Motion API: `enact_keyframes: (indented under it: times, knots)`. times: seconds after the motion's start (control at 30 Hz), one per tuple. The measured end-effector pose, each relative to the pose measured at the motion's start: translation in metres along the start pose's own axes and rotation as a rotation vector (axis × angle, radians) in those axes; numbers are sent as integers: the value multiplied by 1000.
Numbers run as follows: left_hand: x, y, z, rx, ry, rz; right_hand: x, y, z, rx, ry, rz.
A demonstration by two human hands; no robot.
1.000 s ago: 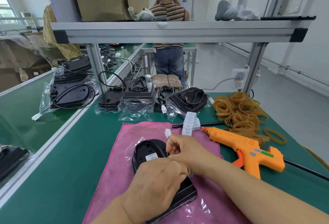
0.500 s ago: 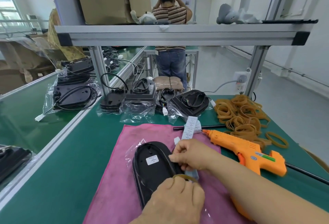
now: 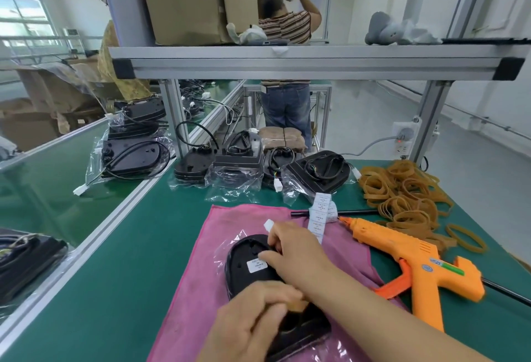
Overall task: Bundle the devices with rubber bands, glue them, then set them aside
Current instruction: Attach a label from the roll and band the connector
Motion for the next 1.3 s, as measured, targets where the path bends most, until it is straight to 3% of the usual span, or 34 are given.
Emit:
enact_keyframes:
  times: [0.1, 0.23, 0.4, 0.57, 0.73, 0.83, 1.0, 1.17, 1.3]
  knots:
    - [22, 0, 20, 277, -66, -166, -4, -1, -4, -40, 71, -78]
    - [18, 10, 25, 420, 72, -192, -7, -2, -8, -70, 95, -111]
    - [38, 29, 27, 739, -273, -516, -6, 5, -17, -129, 154, -5]
    - [69, 49, 29, 1008, -533, -456, -12, 5, -16, -158, 38, -33]
    - [81, 40, 43, 1311, -821, -500, -6, 15, -13, -102, -52, -7]
    - [86, 35, 50, 1320, -853, -505, -5, 23, -17, -95, -7, 77]
    - [93, 39, 61, 1154, -519, -476, -1, 35, -20, -53, 74, 249]
    - [105, 55, 72, 1066, -172, -245, 4, 43, -23, -149, 291, 380]
    - [109, 60, 76, 1152, -173, -34, 7, 46, -19, -114, 248, 368]
Point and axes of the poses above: each hand's wrist, its own y-axis towards the middle knuckle, its own x-axis out of the back of the hand, z = x × y, the point moved 2 cm from there along y, towards the middle knuckle, and after that the axes turned 10 degrees about -y, right-handed, at the moved point
